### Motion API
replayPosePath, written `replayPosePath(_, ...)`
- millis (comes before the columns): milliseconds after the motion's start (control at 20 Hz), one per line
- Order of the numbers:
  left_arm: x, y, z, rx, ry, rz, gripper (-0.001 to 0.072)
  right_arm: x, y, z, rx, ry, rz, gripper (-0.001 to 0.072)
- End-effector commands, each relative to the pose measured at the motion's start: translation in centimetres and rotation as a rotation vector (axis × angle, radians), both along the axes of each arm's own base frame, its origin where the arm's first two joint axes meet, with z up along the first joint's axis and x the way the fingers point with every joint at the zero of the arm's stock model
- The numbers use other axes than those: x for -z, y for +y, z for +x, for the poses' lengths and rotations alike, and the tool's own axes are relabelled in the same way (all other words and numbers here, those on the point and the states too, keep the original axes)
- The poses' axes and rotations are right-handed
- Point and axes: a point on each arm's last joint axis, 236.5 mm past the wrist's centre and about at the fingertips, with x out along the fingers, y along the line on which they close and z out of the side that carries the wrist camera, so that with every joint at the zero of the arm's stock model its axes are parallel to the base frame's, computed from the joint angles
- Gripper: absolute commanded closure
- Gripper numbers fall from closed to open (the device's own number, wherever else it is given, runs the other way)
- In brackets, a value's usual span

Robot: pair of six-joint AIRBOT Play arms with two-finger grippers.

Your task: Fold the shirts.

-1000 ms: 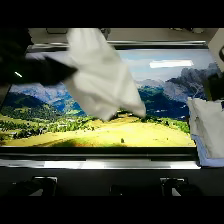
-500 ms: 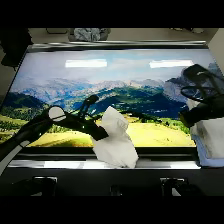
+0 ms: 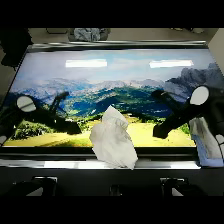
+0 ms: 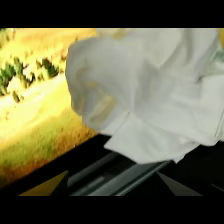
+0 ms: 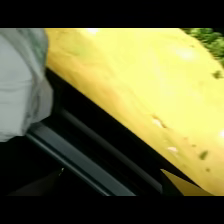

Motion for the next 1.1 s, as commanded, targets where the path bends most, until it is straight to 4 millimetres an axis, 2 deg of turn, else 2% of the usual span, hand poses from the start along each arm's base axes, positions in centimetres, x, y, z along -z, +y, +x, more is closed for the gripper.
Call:
replayPosePath(0,4.8,-0.8,-7.7,-0.053,0.203,-0.045,0.0091,2.5,5.4,-4.5,-0.052,0.191,0.269,0.0029)
replayPosePath(100,7.2,-3.0,-10.2,-0.079,0.235,-0.088,0.0091,4.3,5.3,-6.2,-0.063,0.242,0.273,0.0028)
replayPosePath(200,8.6,-5.2,-11.0,-0.114,0.234,-0.121,0.0091,5.1,5.1,-6.7,-0.057,0.259,0.261,0.0028)
replayPosePath(450,10.1,-9.6,-9.8,-0.219,0.181,-0.163,0.0091,5.3,5.2,-6.4,-0.057,0.243,0.262,0.0007)
replayPosePath(700,11.9,-11.4,-8.9,-0.275,0.167,-0.155,0.0105,6.3,5.4,-7.3,-0.048,0.267,0.275,0.0005)
replayPosePath(750,12.1,-11.5,-8.5,-0.283,0.157,-0.153,0.0133,6.5,5.6,-7.7,-0.049,0.279,0.287,0.0004)
replayPosePath(800,12.3,-11.5,-8.2,-0.293,0.149,-0.149,0.0256,6.7,5.9,-8.0,-0.052,0.286,0.307,0.0004)
replayPosePath(850,12.5,-11.4,-7.9,-0.308,0.146,-0.144,0.0346,6.9,6.2,-8.2,-0.044,0.29,0.322,0.0004)
replayPosePath(900,12.7,-11.4,-7.8,-0.324,0.153,-0.139,0.0529,7.1,6.6,-8.3,-0.03,0.294,0.34,0.0004)
replayPosePath(950,12.7,-11.4,-7.7,-0.328,0.149,-0.14,0.0668,7.4,7.0,-8.4,-0.025,0.289,0.363,0.0004)
replayPosePath(1050,12.3,-11.6,-7.6,-0.321,0.148,-0.147,0.0674,8.1,7.8,-8.4,-0.011,0.271,0.404,0.0005)
